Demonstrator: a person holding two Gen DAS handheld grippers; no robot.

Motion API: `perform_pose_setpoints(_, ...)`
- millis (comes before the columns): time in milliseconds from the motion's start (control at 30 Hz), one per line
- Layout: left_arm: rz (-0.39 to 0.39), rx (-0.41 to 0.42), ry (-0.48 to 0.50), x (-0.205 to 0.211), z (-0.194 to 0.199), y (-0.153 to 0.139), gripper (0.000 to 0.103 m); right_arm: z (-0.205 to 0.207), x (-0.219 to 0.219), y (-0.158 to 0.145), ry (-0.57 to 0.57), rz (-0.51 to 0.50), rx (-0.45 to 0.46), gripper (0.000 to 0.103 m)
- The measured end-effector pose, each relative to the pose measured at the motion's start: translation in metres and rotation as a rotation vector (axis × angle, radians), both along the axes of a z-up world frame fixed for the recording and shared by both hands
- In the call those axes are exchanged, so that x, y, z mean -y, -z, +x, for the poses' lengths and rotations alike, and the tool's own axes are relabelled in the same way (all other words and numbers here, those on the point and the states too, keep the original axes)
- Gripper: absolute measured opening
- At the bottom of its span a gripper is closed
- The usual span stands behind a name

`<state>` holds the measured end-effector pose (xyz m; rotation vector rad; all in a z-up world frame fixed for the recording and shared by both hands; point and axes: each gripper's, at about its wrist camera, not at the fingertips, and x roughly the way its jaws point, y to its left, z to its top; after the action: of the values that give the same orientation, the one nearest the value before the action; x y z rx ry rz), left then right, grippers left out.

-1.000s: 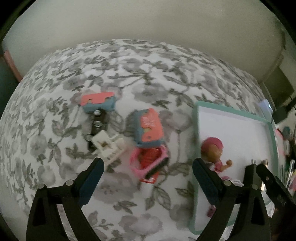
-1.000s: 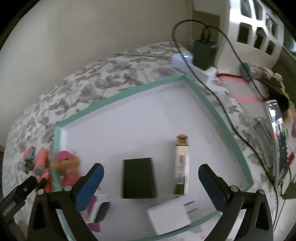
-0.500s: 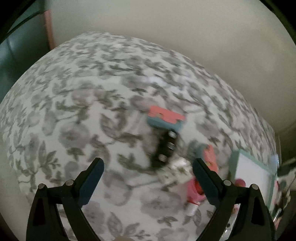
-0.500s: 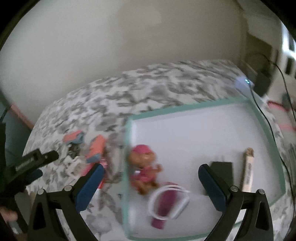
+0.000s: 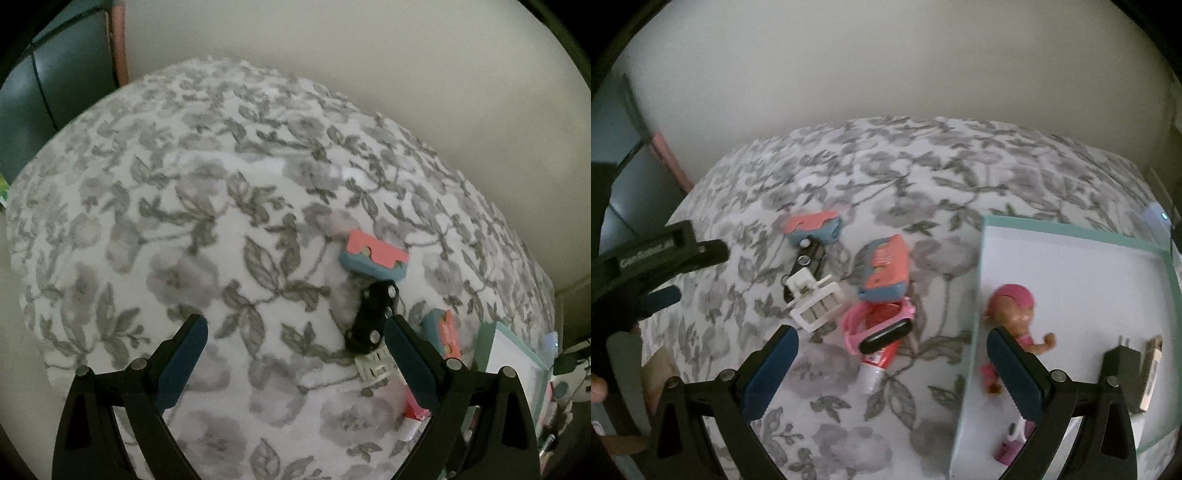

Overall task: Organize rigid objects
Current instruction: 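Withdraw both tools from the tray toward the remaining items, then grasp the white plug with the left tool while the right tool grasps the pink watch band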

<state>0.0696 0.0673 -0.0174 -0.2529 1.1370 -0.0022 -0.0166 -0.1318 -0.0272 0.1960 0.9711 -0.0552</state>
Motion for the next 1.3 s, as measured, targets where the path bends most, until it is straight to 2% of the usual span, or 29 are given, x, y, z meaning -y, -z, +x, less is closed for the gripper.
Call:
perform_pose_setpoints(67, -0.022, -0.021, 0.027, 0.005, 0.001, 0.005, 0.097, 0.004, -0.002, 0.005, -0.012, -0.002, -0.011, 0.103)
perform_pose_setpoints(167, -0.005, -0.074, 0.071, 0.016, 0.005, 0.012, 0.097, 0.009, -0.005, 0.013, -0.032, -0.013, -0.030, 0.103)
perform_pose_setpoints(300, -0.071, -0.131, 0.100, 0.025, 0.009, 0.020, 0.097, 0.016, -0.006, 0.021, -0.044, -0.027, -0.049, 0.101)
perform_pose_setpoints(567, -0.087, -0.177, 0.141, 0.041, 0.017, 0.030, 0.096, 0.031, -0.005, 0.035, -0.057, -0.035, -0.083, 0.095)
perform_pose_setpoints(867, -0.090, -0.215, 0.177, 0.056, 0.023, 0.043, 0.096, 0.039, -0.004, 0.043, -0.058, -0.039, -0.092, 0.094)
perform_pose_setpoints(1000, -0.099, -0.227, 0.189, 0.059, 0.022, 0.047, 0.096, 0.041, -0.003, 0.046, -0.061, -0.035, -0.102, 0.089)
perform_pose_setpoints(1067, -0.106, -0.229, 0.192, 0.059, 0.022, 0.048, 0.093, 0.041, -0.002, 0.047, -0.055, -0.036, -0.109, 0.083)
perform_pose_setpoints(1167, -0.134, -0.237, 0.208, 0.060, 0.022, 0.048, 0.079, 0.042, 0.000, 0.047, -0.055, -0.020, -0.111, 0.080)
perform_pose_setpoints(1233, -0.174, -0.247, 0.222, 0.063, 0.021, 0.050, 0.064, 0.042, 0.000, 0.046, -0.063, -0.018, -0.112, 0.077)
perform_pose_setpoints(1300, -0.208, -0.260, 0.235, 0.067, 0.020, 0.052, 0.055, 0.042, -0.002, 0.046, -0.071, -0.014, -0.113, 0.074)
